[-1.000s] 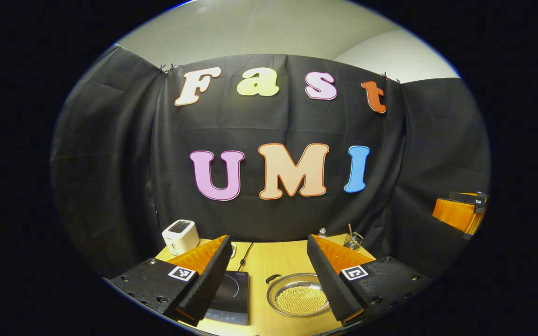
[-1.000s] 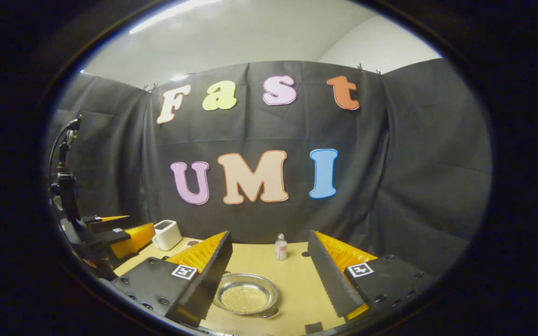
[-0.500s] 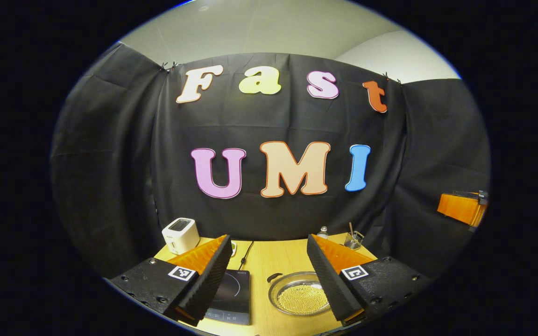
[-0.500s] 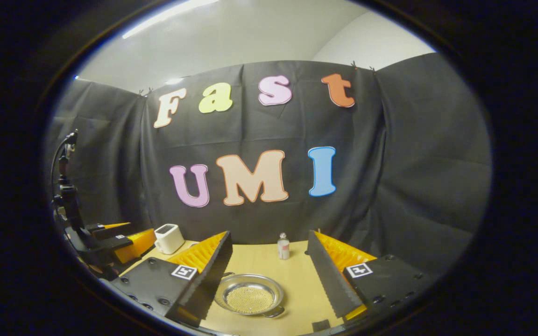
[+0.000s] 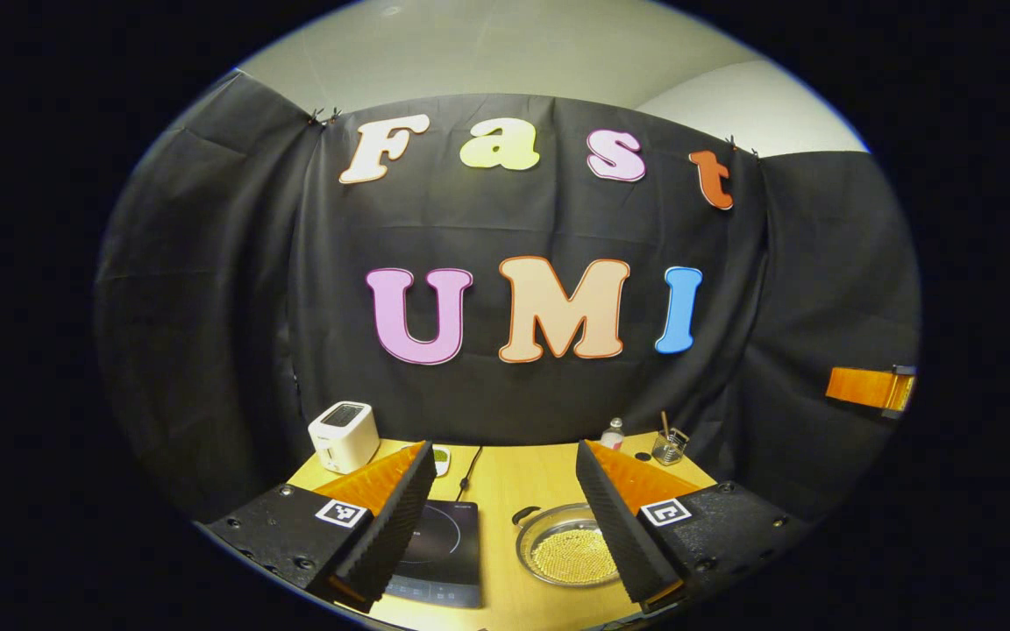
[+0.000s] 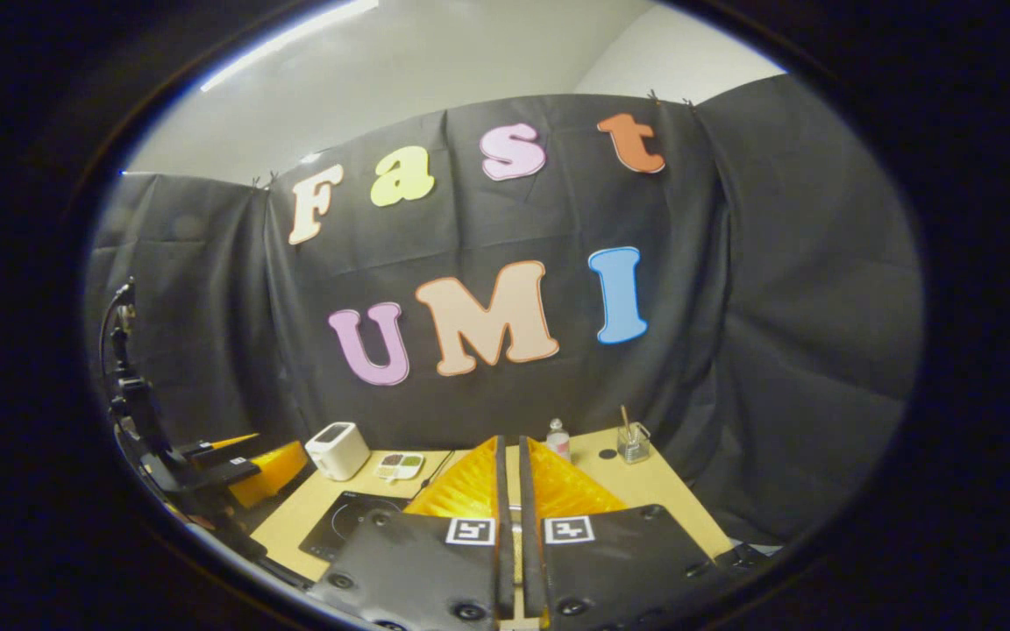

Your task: First push the handle of the pot to place it horizontally, then grasp the pot with both hands and set it on the induction cooktop.

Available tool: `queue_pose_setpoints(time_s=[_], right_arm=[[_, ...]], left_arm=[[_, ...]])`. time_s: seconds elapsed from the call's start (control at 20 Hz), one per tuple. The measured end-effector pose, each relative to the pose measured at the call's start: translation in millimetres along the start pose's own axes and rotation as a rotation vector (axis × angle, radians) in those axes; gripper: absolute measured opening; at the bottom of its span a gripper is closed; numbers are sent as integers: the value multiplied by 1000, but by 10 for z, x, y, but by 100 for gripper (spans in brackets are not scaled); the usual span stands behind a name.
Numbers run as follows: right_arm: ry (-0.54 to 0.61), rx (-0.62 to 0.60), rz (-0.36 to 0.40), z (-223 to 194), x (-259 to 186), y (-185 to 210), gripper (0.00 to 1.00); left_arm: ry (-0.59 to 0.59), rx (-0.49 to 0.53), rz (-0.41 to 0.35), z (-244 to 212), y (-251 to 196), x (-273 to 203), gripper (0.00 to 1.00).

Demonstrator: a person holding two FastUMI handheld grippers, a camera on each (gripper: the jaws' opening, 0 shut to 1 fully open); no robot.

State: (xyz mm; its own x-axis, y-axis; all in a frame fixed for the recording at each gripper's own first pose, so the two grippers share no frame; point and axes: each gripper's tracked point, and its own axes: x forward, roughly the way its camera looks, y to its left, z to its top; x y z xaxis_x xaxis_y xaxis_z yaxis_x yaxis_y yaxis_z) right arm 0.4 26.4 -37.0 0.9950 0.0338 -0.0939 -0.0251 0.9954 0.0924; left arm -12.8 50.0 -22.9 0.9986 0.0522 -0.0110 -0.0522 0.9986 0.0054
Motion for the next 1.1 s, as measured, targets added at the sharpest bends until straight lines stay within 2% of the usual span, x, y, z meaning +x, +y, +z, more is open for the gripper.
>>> queue_pose_setpoints(time_s=[0.05, 0.1, 0.15, 0.2, 0.4, 0.7, 1.1], right_arm=[[31, 9, 2, -116, 39, 1, 6], [65, 24, 6, -242, 73, 29, 0], [100, 43, 13, -386, 106, 45, 0], [141, 63, 22, -547, 155, 59, 6], [326, 165, 42, -1220, 265, 101, 6], [535, 213, -1, -2095, 338, 127, 6], [857, 250, -26, -3201, 282, 189, 7]], left_arm=[[5, 0, 3, -25, 33, -9, 98], [9, 1, 7, -44, 74, -21, 98], [14, 4, 11, -58, 118, -28, 98], [19, 8, 16, -92, 160, -52, 98], [42, 10, 44, -227, 370, -127, 96], [114, 35, 121, -512, 741, -196, 98], [153, 4, 167, -682, 1088, -87, 96]])
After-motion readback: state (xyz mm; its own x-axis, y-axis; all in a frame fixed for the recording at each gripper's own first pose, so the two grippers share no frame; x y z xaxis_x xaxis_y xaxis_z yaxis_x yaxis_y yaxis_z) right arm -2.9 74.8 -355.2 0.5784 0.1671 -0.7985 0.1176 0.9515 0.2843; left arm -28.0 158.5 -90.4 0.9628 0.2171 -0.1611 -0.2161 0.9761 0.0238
